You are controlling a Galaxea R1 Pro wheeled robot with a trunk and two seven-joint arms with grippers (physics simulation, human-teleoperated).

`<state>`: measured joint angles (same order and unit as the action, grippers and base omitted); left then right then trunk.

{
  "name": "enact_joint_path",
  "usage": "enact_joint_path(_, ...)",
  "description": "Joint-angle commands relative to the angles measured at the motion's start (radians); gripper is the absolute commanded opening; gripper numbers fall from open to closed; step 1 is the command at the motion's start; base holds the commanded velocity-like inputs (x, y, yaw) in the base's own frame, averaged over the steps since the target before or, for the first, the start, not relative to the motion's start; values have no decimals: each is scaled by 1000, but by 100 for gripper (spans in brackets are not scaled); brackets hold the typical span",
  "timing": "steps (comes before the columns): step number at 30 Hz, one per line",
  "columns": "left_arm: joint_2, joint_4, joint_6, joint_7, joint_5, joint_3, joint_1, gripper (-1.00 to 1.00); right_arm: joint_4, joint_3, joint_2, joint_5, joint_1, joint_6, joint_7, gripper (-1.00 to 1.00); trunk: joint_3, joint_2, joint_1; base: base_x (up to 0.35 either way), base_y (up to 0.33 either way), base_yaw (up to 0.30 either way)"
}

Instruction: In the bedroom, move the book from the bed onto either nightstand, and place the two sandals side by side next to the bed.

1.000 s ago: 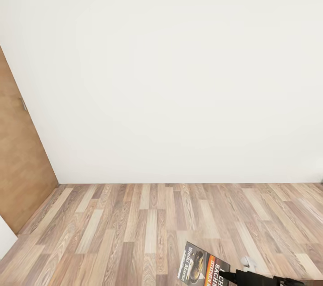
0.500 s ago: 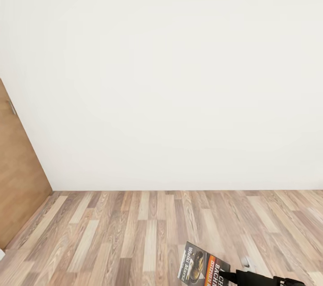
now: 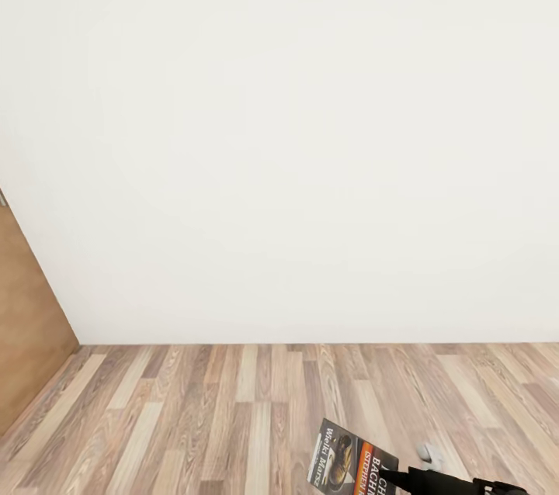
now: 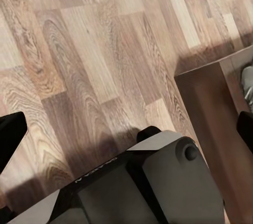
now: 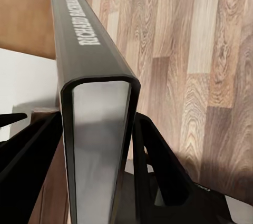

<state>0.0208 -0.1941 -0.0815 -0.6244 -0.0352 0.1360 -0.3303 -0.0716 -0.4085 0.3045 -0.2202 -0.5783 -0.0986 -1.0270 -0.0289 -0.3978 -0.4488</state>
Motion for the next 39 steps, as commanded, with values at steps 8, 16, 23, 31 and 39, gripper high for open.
enact_joint_path(8,1,1,-7,0,-3,8,-1,100,-2,-13,1,-4,-2,-10,-3,-100,-2,-2,-1,327,0,0)
enact_joint_path(16,1,1,-7,0,-3,8,-1,100,-2,-13,1,-4,-2,-10,-3,-100,-2,-2,-1,327,0,0)
enact_joint_path(23,1,1,-7,-1,-3,8,-1,100,-2,-13,1,-3,-2,-10,-3,-100,-2,-2,-1,327,0,0)
enact_joint_path(31,1,1,-7,-1,-3,8,-1,100,-2,-13,1,-4,-2,-10,-3,-100,-2,-2,-1,327,0,0)
enact_joint_path(39,1,1,-7,-1,-3,8,-1,100,-2,-13,1,-4,-2,-10,-3,-100,-2,-2,-1,327,0,0)
